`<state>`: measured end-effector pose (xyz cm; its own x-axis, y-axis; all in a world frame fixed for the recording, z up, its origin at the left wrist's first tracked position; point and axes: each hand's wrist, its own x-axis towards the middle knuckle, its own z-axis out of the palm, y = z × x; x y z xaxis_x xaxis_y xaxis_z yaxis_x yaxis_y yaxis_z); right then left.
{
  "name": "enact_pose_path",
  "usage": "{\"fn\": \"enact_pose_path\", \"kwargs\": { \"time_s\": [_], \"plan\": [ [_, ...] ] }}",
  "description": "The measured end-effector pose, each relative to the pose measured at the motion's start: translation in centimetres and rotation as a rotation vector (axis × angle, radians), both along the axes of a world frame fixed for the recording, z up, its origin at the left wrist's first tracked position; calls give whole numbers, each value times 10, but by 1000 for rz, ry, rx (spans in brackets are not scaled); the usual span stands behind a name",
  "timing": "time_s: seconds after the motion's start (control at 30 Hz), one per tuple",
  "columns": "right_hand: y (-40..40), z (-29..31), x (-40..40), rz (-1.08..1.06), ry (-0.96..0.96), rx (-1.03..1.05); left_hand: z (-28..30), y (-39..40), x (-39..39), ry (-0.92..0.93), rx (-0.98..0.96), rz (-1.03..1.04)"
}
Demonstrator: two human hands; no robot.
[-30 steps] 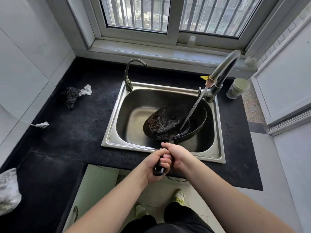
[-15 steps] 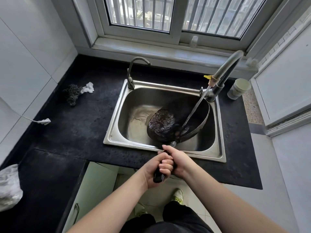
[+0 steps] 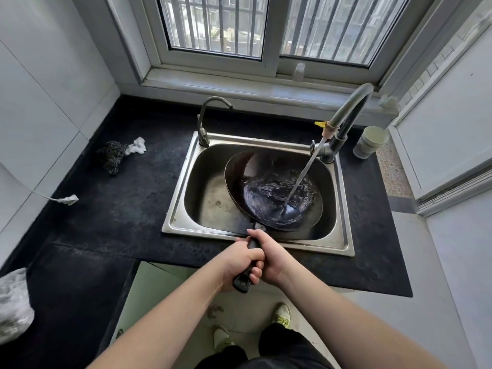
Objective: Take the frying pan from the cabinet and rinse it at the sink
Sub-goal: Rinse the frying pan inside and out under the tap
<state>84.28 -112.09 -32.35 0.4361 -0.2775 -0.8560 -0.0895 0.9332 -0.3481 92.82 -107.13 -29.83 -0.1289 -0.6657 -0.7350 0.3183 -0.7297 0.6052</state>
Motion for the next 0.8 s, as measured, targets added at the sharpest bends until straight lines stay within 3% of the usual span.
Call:
{"fn": "enact_pose_path", "kwargs": {
  "time_s": [0.3, 0.8],
  "plan": [
    [13, -21, 12, -43, -19, -58, -20, 26, 1, -386, -169, -143],
    [-4, -11, 10, 224, 67, -390, -37, 20, -9, -461, -250, 13]
  ]
}}
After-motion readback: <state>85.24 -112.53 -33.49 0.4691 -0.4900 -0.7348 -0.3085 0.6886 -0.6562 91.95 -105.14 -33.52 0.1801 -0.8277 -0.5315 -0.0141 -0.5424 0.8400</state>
